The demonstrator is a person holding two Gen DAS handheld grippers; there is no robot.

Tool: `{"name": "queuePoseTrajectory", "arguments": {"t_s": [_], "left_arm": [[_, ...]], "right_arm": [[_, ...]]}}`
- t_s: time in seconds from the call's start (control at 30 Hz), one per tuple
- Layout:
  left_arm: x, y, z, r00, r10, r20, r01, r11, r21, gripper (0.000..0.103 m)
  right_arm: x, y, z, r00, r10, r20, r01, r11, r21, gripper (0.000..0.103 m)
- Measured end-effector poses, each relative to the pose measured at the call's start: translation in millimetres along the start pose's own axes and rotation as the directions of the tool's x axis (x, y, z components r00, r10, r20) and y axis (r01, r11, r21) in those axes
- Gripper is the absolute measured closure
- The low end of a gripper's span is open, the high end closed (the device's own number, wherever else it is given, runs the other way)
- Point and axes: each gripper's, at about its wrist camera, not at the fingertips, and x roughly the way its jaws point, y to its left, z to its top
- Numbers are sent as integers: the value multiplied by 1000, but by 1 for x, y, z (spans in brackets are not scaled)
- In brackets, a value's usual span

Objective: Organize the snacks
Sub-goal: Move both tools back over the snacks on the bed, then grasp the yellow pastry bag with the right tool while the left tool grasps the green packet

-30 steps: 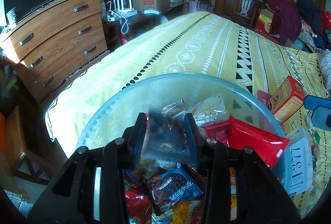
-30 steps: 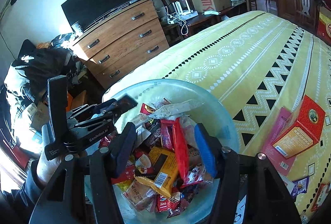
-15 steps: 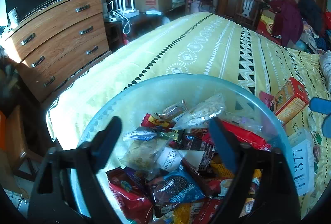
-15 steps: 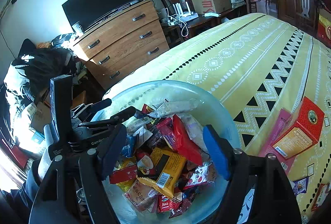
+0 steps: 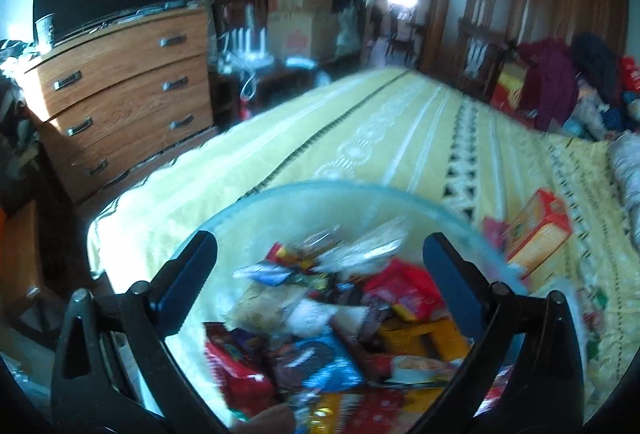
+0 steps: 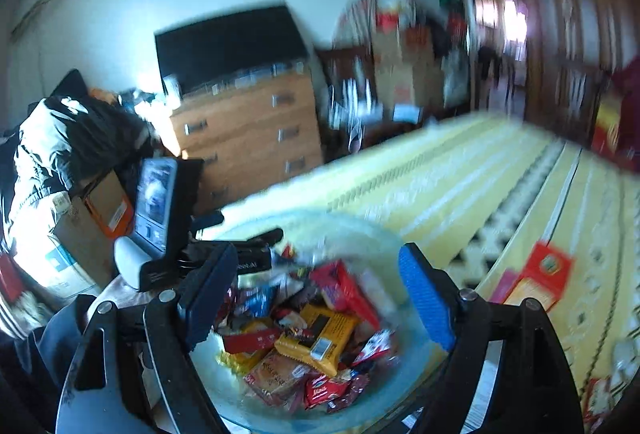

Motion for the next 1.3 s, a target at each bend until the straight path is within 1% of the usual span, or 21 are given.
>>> {"name": "queuePoseTrajectory", "arguments": {"t_s": [0.03, 0.07, 0.13, 0.2, 0.3, 0.37, 0.4, 0.47, 0.53, 0.63, 0.7, 0.77, 0.8, 0.83, 0.9, 0.97, 1.03, 1.1, 1.17, 1.23, 1.3], "left_arm": [[-10, -4, 0, 999, -27, 39, 27, 1000, 5, 0], [-25, -12, 0, 994, -73, 83, 72, 997, 20, 0], [-46, -27, -1, 980, -147, 132, 141, 989, 56, 0], [-71, -47, -2, 962, -196, 188, 178, 978, 110, 0], [-110, -78, -9, 929, -252, 271, 203, 959, 198, 0], [-133, -99, -17, 905, -298, 305, 227, 942, 247, 0], [-140, -109, -19, 895, -320, 309, 240, 932, 270, 0], [-151, -128, -29, 884, -358, 300, 266, 914, 308, 0], [-157, -153, -40, 871, -424, 247, 325, 876, 356, 0], [-153, -192, -49, 857, -499, 130, 416, 817, 398, 0], [-149, -221, -57, 835, -547, 52, 480, 773, 415, 0], [-141, -249, -67, 806, -592, -29, 548, 726, 416, 0], [-136, -260, -74, 793, -605, -68, 575, 707, 412, 0], [-130, -272, -82, 785, -610, -108, 594, 692, 410, 0], [-109, -299, -103, 777, -592, -213, 622, 671, 403, 0], [-91, -317, -121, 771, -563, -297, 636, 667, 389, 5], [-79, -326, -137, 766, -541, -348, 642, 666, 379, 6], [-64, -334, -147, 773, -512, -375, 631, 682, 370, 7], [-53, -342, -151, 776, -493, -393, 623, 697, 356, 7], [-48, -347, -157, 778, -484, -400, 618, 703, 351, 7], [-44, -353, -158, 778, -479, -405, 616, 706, 349, 7]], "right_arm": [[-16, 4, -4, 999, -3, 44, 3, 1000, -10, 11], [-34, 8, -10, 996, -9, 91, 11, 1000, -18, 7], [-63, 13, -25, 987, -33, 156, 37, 999, -25, 6], [-87, 15, -43, 982, -68, 178, 72, 997, -17, 6], [-118, 10, -76, 981, -129, 147, 127, 992, 21, 6], [-135, 2, -104, 982, -166, 92, 162, 985, 53, 6], [-142, -2, -119, 982, -181, 50, 177, 982, 72, 6], [-155, -12, -148, 977, -211, -32, 213, 972, 102, 6], [-169, -23, -173, 967, -238, -95, 250, 958, 144, 6], [-194, -43, -206, 947, -284, -153, 311, 928, 206, 6], [-214, -61, -223, 937, -303, -172, 340, 904, 260, 6], [-231, -86, -234, 919, -344, -192, 389, 870, 303, 6], [-237, -97, -240, 913, -355, -202, 405, 856, 323, 6], [-243, -109, -248, 907, -364, -213, 418, 841, 342, 6], [-251, -137, -264, 888, -384, -253, 456, 806, 377, 7], [-251, -167, -283, 873, -383, -303, 482, 773, 412, 9], [-248, -198, -305, 865, -369, -340, 493, 753, 436, 9], [-240, -227, -319, 852, -363, -379, 512, 731, 451, 12], [-231, -254, -327, 851, -355, -386, 511, 726, 460, 17], [-219, -280, -330, 840, -353, -411, 526, 714, 462, 17], [-198, -303, -335, 831, -323, -454, 527, 717, 456, 17]]}}
